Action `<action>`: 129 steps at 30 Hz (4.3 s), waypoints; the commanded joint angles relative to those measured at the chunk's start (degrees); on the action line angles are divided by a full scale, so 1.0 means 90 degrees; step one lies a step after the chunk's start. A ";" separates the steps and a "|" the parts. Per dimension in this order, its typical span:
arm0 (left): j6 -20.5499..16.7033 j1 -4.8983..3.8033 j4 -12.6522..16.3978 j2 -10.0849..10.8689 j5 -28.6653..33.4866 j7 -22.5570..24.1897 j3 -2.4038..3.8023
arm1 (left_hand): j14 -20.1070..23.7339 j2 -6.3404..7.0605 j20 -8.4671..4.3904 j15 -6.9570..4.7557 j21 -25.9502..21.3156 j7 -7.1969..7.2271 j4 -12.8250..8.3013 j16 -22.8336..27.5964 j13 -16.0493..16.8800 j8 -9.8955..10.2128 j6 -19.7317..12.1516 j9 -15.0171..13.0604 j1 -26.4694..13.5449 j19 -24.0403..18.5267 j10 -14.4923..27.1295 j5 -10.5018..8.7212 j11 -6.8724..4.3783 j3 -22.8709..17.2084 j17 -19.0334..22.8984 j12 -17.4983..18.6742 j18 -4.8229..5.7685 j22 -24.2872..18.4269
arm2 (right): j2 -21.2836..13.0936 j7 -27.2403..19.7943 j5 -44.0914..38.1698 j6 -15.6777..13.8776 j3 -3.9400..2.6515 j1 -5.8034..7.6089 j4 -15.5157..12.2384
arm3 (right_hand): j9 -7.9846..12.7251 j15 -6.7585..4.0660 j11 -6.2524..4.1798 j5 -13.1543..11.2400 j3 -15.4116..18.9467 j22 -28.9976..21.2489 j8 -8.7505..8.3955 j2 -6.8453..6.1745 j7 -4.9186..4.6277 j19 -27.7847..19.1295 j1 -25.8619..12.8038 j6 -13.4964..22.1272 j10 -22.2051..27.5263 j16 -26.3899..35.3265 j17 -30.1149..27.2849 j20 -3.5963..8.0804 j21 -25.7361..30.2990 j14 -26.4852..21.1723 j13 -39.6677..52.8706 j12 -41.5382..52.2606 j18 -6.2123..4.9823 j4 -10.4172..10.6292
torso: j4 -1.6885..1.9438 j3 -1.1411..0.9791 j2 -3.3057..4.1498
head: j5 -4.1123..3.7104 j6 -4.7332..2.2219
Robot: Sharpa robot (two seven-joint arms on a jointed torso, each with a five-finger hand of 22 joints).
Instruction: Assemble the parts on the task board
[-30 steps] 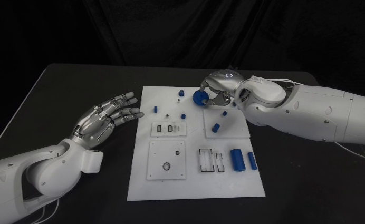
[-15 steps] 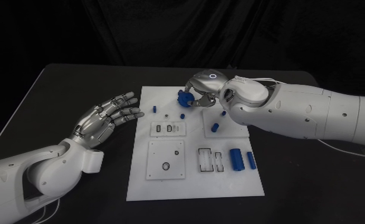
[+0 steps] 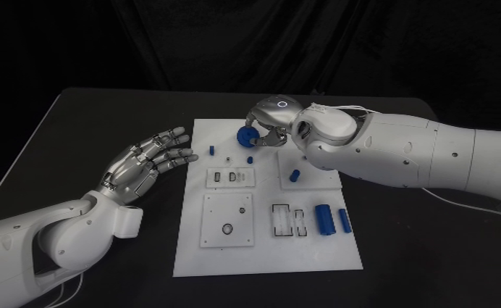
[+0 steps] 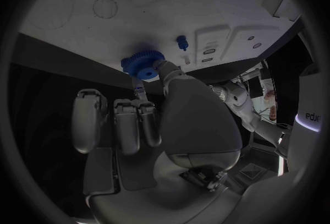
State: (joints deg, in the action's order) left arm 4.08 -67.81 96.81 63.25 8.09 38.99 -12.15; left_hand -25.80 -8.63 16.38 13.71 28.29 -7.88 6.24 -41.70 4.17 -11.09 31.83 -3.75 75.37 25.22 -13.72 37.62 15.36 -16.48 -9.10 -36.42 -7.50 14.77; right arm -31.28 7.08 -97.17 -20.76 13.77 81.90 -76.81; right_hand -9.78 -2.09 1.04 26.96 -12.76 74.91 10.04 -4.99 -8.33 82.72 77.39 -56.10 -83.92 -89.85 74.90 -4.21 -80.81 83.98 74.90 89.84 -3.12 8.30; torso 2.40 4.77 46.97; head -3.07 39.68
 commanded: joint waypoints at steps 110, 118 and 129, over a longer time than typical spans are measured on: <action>0.0125 0.0026 0.0027 0.0048 0.0017 0.0120 0.0003 | 0.0063 0.0007 -0.0009 0.0007 -0.0029 -0.0046 -0.0025 -0.0047 0.0009 0.0030 0.0001 0.0001 -0.0126 -0.0051 0.0000 -0.0012 0.0055 -0.0098 0.0016 -0.0041 0.0096 -0.0009 | -0.2698 0.0481 0.0529 0.0027 0.0057 -0.0223 -0.1038 | 0.0057 0.0019 0.0017 -0.2042 0.0151 0.1105 -0.0713 -0.0145 0.0265 -0.0240 0.0036 0.0840 0.0223 0.0287 0.1440 -0.0033 0.0675 0.0480 0.0889 -0.0288 -0.0076 0.0501 | -0.0034 0.0005 -0.0030 | 0.0031 0.0085; 0.0138 0.0027 0.0023 0.0046 0.0017 0.0108 0.0003 | 0.0063 0.0007 -0.0009 0.0007 -0.0029 -0.0046 -0.0025 -0.0047 0.0009 0.0030 0.0001 0.0001 -0.0126 -0.0051 0.0000 -0.0012 0.0055 -0.0098 0.0016 -0.0041 0.0096 -0.0009 | -0.2613 0.0477 0.0530 0.0064 0.0057 -0.0232 -0.0933 | 0.0068 0.0020 0.0018 -0.2014 0.0153 0.1097 -0.0705 -0.0136 0.0263 -0.0256 0.0102 0.0871 0.0236 0.0290 0.1438 -0.0035 0.0709 0.0478 0.0878 -0.0297 -0.0082 0.0490 | -0.0034 0.0004 -0.0030 | 0.0030 0.0090; 0.0158 0.0029 0.0011 0.0043 0.0017 0.0089 0.0003 | 0.0066 0.0007 -0.0009 0.0008 -0.0029 -0.0048 -0.0028 -0.0051 0.0010 0.0029 0.0000 0.0001 -0.0136 -0.0054 0.0001 -0.0013 0.0057 -0.0107 0.0018 -0.0044 0.0098 -0.0009 | -0.2484 0.0414 0.0530 0.0032 0.0057 -0.0276 -0.0788 | 0.0060 0.0020 0.0019 -0.1862 0.0149 0.1098 -0.0659 -0.0106 0.0260 -0.0251 0.0206 0.0802 0.0212 0.0287 0.1440 -0.0035 0.0724 0.0481 0.0898 -0.0292 -0.0081 0.0475 | -0.0034 0.0004 -0.0030 | 0.0036 0.0102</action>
State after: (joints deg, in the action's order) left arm 4.58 -67.64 96.83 63.73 8.10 38.99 -12.15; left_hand -25.60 -8.40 16.38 13.92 28.29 -7.88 6.01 -41.92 4.17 -11.09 31.83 -3.75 74.69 25.23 -13.72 37.62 15.36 -17.02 -9.02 -36.55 -7.51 14.77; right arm -53.67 10.27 -92.25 -20.73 14.30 79.62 -84.07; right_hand -9.23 -1.68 1.23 9.95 -11.63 74.93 3.87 -5.94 -6.06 80.75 78.65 -48.62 -82.08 -87.40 74.90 -4.53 -74.65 83.98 74.91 87.47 -3.13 12.73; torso 2.09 4.81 46.69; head -2.74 40.55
